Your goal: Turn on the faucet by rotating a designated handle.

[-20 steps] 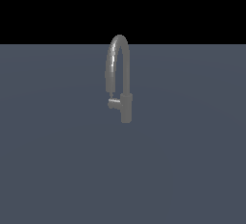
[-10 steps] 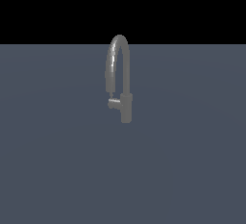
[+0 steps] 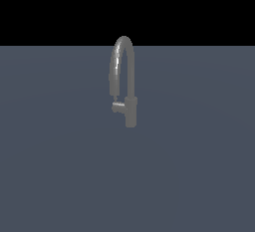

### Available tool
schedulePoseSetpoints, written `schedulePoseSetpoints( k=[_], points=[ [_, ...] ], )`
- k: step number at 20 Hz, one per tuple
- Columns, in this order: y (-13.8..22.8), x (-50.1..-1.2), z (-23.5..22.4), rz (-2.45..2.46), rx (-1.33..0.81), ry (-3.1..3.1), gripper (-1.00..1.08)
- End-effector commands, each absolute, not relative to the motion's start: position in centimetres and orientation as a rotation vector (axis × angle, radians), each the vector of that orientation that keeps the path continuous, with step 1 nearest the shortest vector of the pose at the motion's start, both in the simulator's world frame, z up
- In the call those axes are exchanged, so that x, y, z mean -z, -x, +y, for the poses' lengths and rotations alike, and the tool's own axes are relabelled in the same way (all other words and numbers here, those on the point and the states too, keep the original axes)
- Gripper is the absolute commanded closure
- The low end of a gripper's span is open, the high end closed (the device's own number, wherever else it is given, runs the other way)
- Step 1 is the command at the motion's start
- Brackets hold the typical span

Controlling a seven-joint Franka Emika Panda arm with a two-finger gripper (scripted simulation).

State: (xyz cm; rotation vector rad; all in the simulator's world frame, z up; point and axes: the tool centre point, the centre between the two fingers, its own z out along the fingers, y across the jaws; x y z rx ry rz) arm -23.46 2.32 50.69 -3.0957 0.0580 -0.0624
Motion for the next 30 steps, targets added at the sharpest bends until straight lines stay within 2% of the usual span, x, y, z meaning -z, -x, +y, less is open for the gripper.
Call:
schedulePoseSetpoints(
  k=[1,14,30],
  points=[
    [22.8,-50.4,2.2,0.107,0.043,3.094,1.08],
    [17.1,-46.9,1.8,0.521,-0.104,3.082,1.08],
    [10.1,-40.0,1.8,1.118,-0.242,3.059,1.08]
  ],
)
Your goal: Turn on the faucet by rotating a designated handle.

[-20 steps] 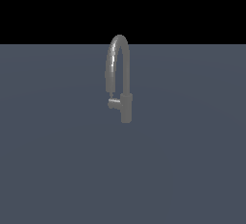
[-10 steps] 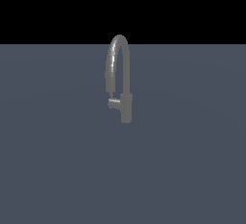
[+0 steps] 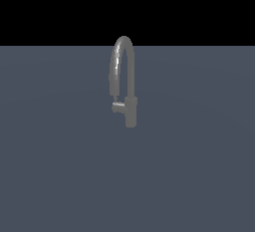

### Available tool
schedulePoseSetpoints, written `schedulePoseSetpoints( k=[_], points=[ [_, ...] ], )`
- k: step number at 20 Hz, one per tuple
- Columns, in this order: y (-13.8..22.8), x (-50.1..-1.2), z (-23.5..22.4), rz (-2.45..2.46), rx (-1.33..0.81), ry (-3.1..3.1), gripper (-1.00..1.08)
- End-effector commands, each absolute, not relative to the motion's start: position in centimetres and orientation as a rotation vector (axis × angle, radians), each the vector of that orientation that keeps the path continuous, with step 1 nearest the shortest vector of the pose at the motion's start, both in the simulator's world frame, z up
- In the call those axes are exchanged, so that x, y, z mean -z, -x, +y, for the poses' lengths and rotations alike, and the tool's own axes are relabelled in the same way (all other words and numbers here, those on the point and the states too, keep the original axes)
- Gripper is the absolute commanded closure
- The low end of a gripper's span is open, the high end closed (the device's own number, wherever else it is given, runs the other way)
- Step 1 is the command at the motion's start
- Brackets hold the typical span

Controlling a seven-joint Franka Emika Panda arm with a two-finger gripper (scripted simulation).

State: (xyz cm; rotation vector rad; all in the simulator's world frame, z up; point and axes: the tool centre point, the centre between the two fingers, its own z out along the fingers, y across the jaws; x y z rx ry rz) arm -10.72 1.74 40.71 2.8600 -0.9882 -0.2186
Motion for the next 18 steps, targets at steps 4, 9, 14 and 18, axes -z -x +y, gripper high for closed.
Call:
schedulePoseSetpoints(
  k=[4,9,14,18],
  points=[
    [8.5,-37.9,1.9,-1.141,0.227,-2.731,1.08],
    [6.7,-35.3,2.0,-1.263,0.216,-2.603,1.08],
    [5.1,-32.6,2.1,-1.371,0.185,-2.470,1.08],
    [3.9,-30.5,2.2,-1.447,0.146,-2.361,1.08]
  ],
)
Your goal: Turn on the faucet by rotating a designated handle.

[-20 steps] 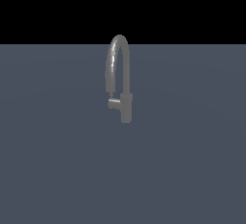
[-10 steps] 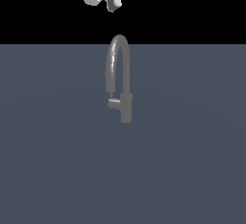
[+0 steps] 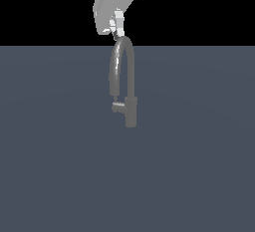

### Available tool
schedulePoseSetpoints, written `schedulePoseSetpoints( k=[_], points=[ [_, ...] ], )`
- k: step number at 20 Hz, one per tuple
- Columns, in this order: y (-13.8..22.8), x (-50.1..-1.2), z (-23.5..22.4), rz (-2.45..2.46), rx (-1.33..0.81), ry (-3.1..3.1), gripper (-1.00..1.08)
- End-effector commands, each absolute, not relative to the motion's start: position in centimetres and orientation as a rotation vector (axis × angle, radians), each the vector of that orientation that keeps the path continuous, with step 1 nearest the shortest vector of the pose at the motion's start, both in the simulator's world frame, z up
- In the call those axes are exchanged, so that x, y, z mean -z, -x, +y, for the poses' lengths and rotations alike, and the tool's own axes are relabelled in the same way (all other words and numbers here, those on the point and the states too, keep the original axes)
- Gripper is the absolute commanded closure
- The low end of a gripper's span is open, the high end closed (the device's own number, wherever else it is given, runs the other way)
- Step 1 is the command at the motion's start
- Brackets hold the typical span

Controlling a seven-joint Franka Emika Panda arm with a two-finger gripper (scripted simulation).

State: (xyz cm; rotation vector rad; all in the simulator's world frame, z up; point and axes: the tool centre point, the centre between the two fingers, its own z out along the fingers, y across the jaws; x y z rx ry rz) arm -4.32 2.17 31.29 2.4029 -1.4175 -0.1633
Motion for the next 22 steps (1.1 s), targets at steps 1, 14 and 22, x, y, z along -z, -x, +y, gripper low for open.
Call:
schedulePoseSetpoints(
  k=[1,14,22],
  points=[
    [3.6,-29.9,2.2,-1.464,0.135,-2.333,1.08],
    [0.2,-23.1,2.6,-1.645,-0.080,-1.983,1.08],
    [-1.5,-19.3,2.8,-1.717,-0.265,-1.784,1.08]
  ],
)
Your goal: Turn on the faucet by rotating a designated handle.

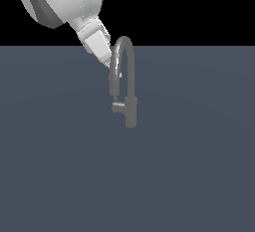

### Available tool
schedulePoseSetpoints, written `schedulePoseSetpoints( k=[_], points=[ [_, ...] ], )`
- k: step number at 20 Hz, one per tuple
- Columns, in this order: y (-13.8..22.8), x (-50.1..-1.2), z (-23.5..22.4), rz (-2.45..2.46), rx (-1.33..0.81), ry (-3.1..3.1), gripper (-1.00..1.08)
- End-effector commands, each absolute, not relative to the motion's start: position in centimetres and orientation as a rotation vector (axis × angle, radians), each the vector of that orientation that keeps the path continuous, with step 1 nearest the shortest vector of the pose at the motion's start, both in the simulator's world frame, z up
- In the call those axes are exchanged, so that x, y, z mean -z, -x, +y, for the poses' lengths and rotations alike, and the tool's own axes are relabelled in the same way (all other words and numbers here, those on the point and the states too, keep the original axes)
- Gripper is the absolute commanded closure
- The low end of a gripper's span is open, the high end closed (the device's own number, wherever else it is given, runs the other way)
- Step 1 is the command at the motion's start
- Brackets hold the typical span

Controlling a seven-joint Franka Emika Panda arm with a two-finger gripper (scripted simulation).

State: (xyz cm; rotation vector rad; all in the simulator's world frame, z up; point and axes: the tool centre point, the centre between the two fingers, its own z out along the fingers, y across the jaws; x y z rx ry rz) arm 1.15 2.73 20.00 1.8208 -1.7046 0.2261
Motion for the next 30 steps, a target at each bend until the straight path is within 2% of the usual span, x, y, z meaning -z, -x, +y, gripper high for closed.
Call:
schedulePoseSetpoints(
  k=[1,11,22,30],
  points=[
    [-1.7,-18.9,2.8,-1.724,-0.288,-1.763,1.08],
    [-2.9,-16.3,3.1,-1.761,-0.456,-1.623,1.08],
    [-3.1,-15.8,3.1,-1.766,-0.491,-1.598,1.08],
    [-1.0,-16.3,3.7,-1.766,-0.491,-1.598,1.08]
  ],
)
